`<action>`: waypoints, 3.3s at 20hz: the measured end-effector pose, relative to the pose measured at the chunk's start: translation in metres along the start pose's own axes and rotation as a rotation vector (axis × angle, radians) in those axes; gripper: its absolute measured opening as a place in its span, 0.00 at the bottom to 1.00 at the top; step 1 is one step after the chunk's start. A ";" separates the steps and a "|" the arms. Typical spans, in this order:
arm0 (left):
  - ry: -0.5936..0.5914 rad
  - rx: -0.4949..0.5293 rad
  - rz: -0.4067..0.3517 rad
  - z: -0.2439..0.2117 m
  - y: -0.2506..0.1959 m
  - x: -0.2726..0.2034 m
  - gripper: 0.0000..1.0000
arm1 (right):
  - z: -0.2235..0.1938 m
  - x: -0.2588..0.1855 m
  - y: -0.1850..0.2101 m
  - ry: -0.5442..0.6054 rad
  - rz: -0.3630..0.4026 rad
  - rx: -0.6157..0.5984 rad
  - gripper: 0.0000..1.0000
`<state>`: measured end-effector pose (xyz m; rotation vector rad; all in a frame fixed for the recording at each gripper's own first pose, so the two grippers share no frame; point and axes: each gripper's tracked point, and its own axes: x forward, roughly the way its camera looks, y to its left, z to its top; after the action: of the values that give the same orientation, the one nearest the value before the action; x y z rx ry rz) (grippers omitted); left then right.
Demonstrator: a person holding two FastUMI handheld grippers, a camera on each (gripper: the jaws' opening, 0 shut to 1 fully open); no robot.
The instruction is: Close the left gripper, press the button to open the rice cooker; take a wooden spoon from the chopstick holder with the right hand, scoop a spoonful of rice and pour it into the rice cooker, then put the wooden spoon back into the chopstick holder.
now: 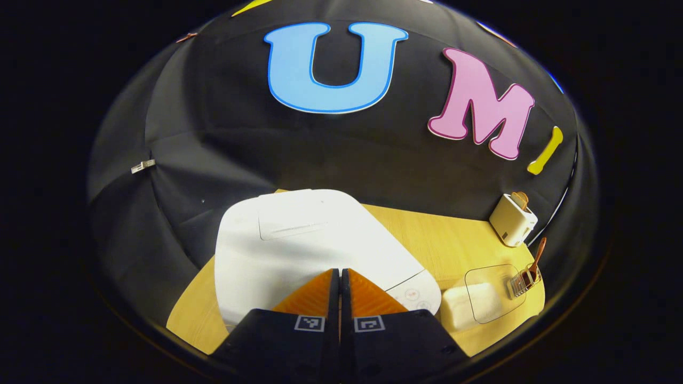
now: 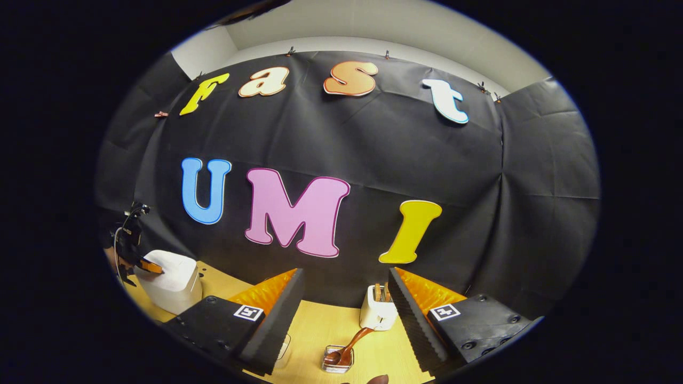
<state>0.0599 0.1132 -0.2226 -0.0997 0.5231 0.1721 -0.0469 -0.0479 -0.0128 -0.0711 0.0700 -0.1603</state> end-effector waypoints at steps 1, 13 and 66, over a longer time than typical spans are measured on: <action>0.004 -0.005 -0.006 -0.002 0.001 0.000 0.06 | 0.000 0.000 0.000 0.001 0.000 -0.001 0.97; -0.432 0.101 0.076 0.124 0.004 -0.058 0.19 | 0.004 0.008 -0.001 -0.026 0.014 0.018 0.97; -0.471 -0.015 0.149 0.085 0.002 -0.198 0.95 | -0.279 0.137 -0.036 0.517 -0.026 0.578 0.18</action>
<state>-0.0674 0.0992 -0.0494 -0.0327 0.0586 0.3346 0.0614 -0.1238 -0.2966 0.5491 0.5345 -0.2170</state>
